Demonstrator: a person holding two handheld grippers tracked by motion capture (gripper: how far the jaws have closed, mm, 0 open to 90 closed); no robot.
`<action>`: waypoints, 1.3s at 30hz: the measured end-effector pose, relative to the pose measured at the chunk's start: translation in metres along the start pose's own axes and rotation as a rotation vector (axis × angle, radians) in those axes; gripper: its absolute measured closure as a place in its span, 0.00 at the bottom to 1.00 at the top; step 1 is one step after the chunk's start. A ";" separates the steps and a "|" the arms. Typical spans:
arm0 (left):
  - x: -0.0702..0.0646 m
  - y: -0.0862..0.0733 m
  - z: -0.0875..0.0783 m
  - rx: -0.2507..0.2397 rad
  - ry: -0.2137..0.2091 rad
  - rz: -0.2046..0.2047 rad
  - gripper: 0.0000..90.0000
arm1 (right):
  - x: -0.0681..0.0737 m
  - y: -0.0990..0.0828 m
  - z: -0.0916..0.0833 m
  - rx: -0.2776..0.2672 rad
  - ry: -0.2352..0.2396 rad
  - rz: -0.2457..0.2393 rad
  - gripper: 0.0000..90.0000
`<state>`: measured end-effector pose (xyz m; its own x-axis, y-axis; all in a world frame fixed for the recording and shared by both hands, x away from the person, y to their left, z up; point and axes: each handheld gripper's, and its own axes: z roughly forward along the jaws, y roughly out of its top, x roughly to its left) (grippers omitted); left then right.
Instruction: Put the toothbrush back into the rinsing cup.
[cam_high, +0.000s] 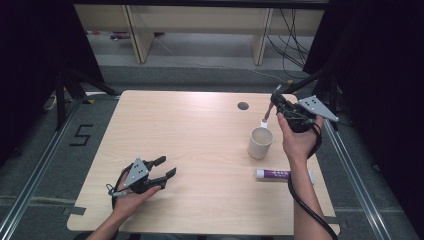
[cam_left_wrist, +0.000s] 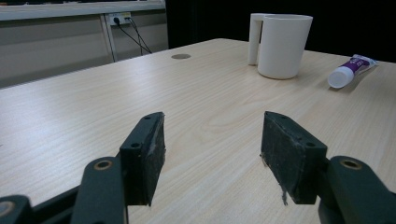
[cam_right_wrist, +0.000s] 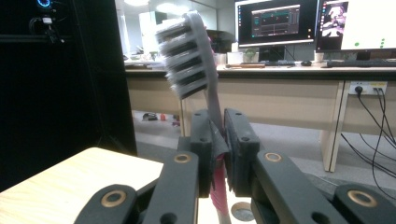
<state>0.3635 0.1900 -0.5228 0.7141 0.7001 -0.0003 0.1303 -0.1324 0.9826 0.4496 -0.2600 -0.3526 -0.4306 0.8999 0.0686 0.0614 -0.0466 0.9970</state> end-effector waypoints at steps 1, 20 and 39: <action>0.000 0.000 0.000 0.000 0.000 0.000 0.44 | 0.000 0.000 0.001 0.009 0.001 0.009 0.93; 0.000 0.000 0.000 0.001 0.000 -0.002 0.44 | -0.014 -0.012 0.022 0.047 -0.037 0.032 0.92; 0.001 0.000 0.000 -0.004 -0.002 -0.008 0.44 | -0.019 -0.022 0.030 0.078 -0.043 0.047 0.92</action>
<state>0.3639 0.1904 -0.5229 0.7145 0.6996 -0.0081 0.1330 -0.1245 0.9833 0.4837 -0.2625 -0.3769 -0.3866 0.9154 0.1117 0.1512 -0.0566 0.9869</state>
